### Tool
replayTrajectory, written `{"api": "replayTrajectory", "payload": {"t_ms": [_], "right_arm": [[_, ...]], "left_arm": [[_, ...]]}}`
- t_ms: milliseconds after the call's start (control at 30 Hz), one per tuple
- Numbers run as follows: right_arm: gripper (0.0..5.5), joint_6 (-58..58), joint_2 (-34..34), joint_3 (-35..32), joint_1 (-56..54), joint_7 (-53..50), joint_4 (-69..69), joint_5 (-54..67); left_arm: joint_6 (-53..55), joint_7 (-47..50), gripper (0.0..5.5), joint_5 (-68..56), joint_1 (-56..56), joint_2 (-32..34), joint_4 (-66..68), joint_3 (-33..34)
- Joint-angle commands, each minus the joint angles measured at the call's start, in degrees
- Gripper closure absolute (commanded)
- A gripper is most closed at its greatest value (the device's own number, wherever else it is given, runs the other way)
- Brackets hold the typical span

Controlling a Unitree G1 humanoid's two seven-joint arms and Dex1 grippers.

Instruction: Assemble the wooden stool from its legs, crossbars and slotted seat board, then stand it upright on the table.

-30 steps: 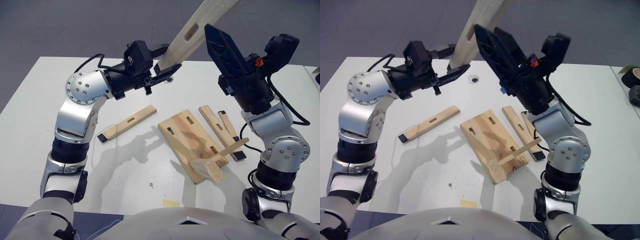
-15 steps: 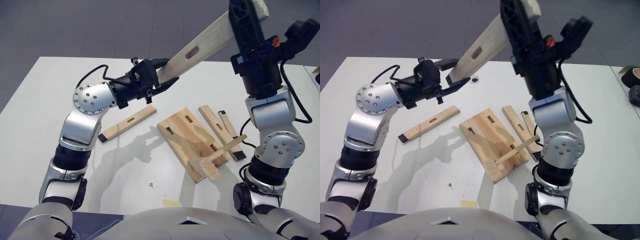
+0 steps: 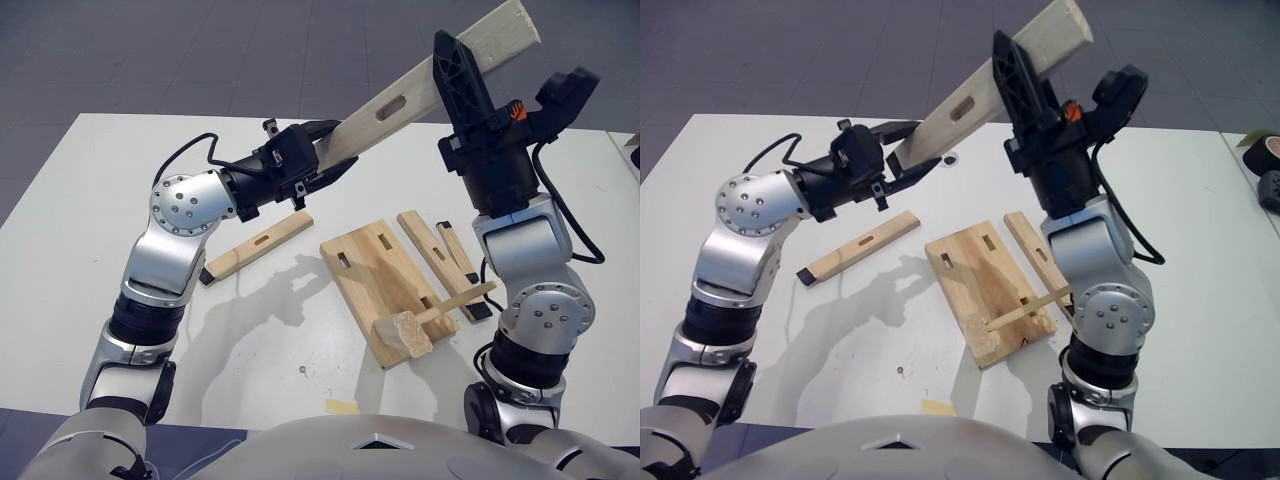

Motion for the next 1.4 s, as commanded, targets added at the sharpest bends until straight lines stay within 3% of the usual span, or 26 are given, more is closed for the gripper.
{"api": "replayTrajectory", "payload": {"t_ms": [33,300,433,533,633,733,833,967,1133,1400], "right_arm": [[4.32,-0.4,-0.6,-0.5,-0.9,0.7,-0.7,0.6],[4.45,-0.8,-2.5,-1.5,-0.8,3.7,-0.2,-0.4],[4.48,-2.0,-3.0,-2.9,-2.2,3.2,1.0,-2.5],[4.48,-3.5,-3.5,-4.6,-3.8,2.2,2.6,-5.2],[4.48,-5.6,-4.8,-8.9,-3.6,0.1,3.7,-8.0],[4.48,-6.4,-7.3,-12.9,-4.2,0.0,6.1,-9.1],[4.48,-6.4,-10.2,-15.7,-4.0,0.7,7.1,-10.2],[4.48,-6.8,-11.4,-17.5,-3.4,0.1,8.5,-12.6],[4.48,-7.0,-11.9,-18.5,-1.7,0.0,8.8,-14.5],[4.48,-8.7,-11.0,-19.7,1.2,-0.4,12.6,-21.6]], "left_arm": [[-0.8,-0.3,3.46,0.8,0.8,0.5,-0.2,-0.3],[-0.7,-0.6,3.46,-0.8,0.2,0.6,0.5,1.3],[3.0,-0.4,2.62,-5.6,-0.4,0.8,-2.3,5.2],[13.1,1.5,2.08,-17.3,-1.5,1.1,-5.9,13.5],[28.6,5.0,1.68,-40.0,-3.8,1.0,-7.0,23.1],[39.0,3.1,1.17,-59.5,-1.7,6.9,-9.1,26.0],[45.9,-1.2,0.68,-71.9,2.7,12.9,-12.2,24.5],[48.2,-6.0,0.1,-69.4,6.3,16.8,-18.7,17.9],[45.1,-13.0,0.1,-60.6,8.9,21.3,-26.6,10.9],[39.5,-12.5,0.1,-50.8,7.0,17.5,-24.8,3.2]]}}
